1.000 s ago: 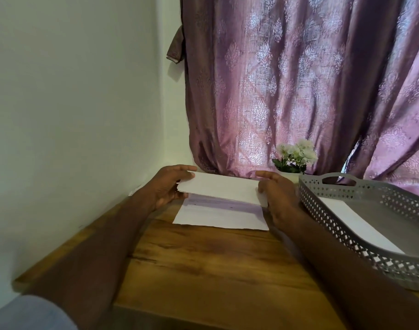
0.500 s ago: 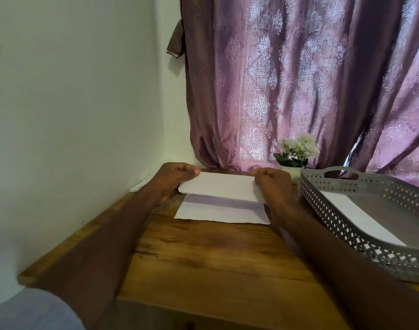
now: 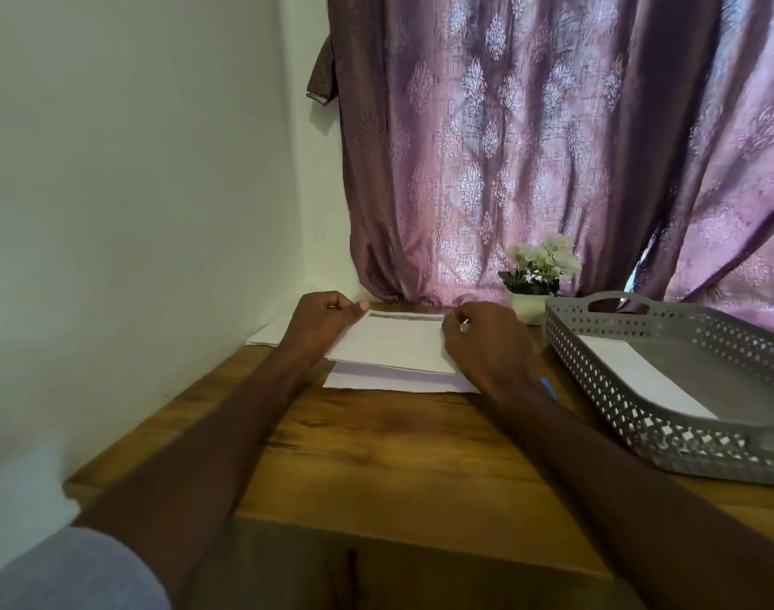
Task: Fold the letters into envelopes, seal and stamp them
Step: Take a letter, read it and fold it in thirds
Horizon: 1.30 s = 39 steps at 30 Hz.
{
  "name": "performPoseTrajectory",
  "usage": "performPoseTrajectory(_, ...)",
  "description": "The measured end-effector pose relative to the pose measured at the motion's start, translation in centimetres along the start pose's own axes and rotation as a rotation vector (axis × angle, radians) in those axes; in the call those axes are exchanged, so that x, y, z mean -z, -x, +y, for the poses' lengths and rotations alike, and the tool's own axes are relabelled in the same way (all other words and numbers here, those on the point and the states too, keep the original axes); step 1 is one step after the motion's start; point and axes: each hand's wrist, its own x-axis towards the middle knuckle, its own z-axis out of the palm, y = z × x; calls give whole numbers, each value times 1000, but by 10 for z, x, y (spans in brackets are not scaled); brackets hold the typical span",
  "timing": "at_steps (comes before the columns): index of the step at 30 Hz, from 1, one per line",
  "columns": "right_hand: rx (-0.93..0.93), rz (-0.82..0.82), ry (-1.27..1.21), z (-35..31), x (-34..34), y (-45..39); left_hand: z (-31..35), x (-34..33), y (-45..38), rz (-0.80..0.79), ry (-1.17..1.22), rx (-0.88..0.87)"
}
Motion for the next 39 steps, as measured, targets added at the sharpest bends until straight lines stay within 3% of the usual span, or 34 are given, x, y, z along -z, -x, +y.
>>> performPoseTrajectory(5, -23, -164, 130, -14, 17, 20, -1, 11, 28, 38, -184, -36)
performPoseTrajectory(9, 34, -265, 218, -18, 33, 46, -2, 24, 62, -59, -441, -52)
performPoseTrajectory(15, 249, -322, 263, -18, 60, 83, 14, 32, 107, -17, -671, -312)
performPoseTrajectory(18, 367, -350, 103, -28, 68, 91, 30, 29, 128, -48, -736, -404)
performPoseTrajectory(21, 486, -491, -51, -33, 70, 97, 38, 29, 150, -144, -728, -393)
performPoseTrajectory(27, 432, -834, -90, -30, 66, 95, 41, 31, 173, -517, -850, -219)
performPoseTrajectory(32, 364, -989, 6, -32, 70, 93, 44, 33, 176, -558, -920, -122)
performPoseTrajectory(39, 247, -937, 135, -23, 79, 103, 40, 33, 178, -514, -1032, 32)
